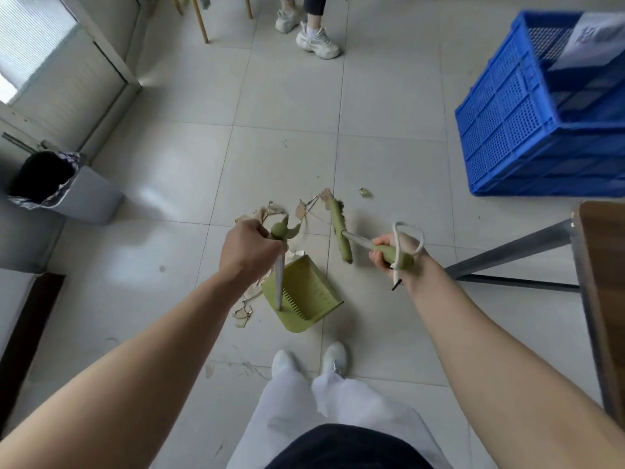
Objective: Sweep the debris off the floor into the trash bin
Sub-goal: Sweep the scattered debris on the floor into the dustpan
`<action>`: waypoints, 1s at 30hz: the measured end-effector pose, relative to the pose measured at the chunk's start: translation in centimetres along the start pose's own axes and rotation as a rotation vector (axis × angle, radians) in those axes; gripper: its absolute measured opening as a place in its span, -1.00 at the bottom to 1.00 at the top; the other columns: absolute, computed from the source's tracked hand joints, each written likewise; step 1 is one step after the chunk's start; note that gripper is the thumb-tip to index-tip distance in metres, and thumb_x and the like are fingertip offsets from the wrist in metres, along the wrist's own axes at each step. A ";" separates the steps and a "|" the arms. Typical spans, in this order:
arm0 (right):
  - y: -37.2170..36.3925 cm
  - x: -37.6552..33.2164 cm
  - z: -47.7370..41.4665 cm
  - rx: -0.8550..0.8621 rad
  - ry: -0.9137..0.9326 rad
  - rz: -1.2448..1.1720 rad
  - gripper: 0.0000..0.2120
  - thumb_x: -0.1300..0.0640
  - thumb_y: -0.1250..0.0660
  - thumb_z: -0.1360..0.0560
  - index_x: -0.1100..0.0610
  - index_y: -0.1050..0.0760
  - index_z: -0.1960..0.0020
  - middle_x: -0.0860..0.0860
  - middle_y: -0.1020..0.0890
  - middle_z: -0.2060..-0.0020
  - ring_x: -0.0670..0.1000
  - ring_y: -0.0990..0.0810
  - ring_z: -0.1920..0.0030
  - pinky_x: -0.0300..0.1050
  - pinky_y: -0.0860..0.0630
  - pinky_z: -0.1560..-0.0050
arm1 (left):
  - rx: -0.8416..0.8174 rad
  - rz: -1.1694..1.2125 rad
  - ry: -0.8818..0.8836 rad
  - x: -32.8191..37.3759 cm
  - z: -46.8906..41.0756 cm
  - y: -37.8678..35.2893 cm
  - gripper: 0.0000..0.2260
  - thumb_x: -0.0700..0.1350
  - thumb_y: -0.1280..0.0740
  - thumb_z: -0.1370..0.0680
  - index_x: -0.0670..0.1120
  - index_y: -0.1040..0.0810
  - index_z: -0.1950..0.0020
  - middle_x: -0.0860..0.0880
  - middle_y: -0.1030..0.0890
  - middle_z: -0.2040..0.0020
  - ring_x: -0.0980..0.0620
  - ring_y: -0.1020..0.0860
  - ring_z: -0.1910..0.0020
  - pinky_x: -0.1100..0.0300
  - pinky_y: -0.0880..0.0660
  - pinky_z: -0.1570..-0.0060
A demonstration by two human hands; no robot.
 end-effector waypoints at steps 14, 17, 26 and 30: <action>2.7 -3.0 -6.8 0.238 0.081 0.185 -0.72 0.38 -0.08 -0.54 0.16 -0.36 0.29 0.10 -0.31 0.45 -0.05 -0.35 0.68 -0.28 -0.31 0.58 | -0.117 -0.019 -0.135 7.5 -8.6 -2.3 -0.80 -0.14 -0.47 -0.37 -0.11 -0.45 0.29 -0.05 -0.50 0.36 -0.01 -0.41 0.41 0.20 -0.32 0.41; -0.4 -3.6 -7.3 0.166 0.078 0.147 -0.75 0.40 -0.12 -0.53 0.25 -0.41 0.29 0.13 -0.39 0.51 -0.03 -0.39 0.71 -0.34 -0.32 0.65 | -0.137 -0.012 -0.131 8.6 -10.6 -1.9 -0.79 -0.16 -0.47 -0.37 -0.11 -0.43 0.30 -0.07 -0.50 0.37 -0.03 -0.43 0.41 0.18 -0.35 0.41; -1.7 -8.8 -8.0 0.206 0.027 0.038 -0.96 0.31 -0.20 -0.52 0.24 -0.42 0.09 0.11 -0.41 0.35 -0.05 -0.44 0.67 -0.34 -0.39 0.65 | -0.127 -0.056 -0.129 10.5 -13.8 -0.9 -0.84 -0.16 -0.46 -0.36 -0.16 -0.50 0.22 -0.07 -0.52 0.35 -0.03 -0.42 0.41 0.22 -0.31 0.43; -1.5 -13.0 -8.1 0.325 0.177 0.233 -0.88 0.42 -0.24 -0.47 0.27 -0.49 0.04 0.13 -0.44 0.40 -0.02 -0.40 0.73 -0.34 -0.35 0.67 | -0.081 -0.073 -0.122 10.4 -13.9 -0.6 -0.83 -0.13 -0.45 -0.38 -0.12 -0.47 0.25 -0.05 -0.53 0.33 -0.02 -0.45 0.39 0.22 -0.32 0.43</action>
Point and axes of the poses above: each hand's wrist, its own z-axis away from the middle knuckle, its own y-axis out of the back of the hand, x = y × z, the point moved 4 cm from there along -z, towards the middle knuckle
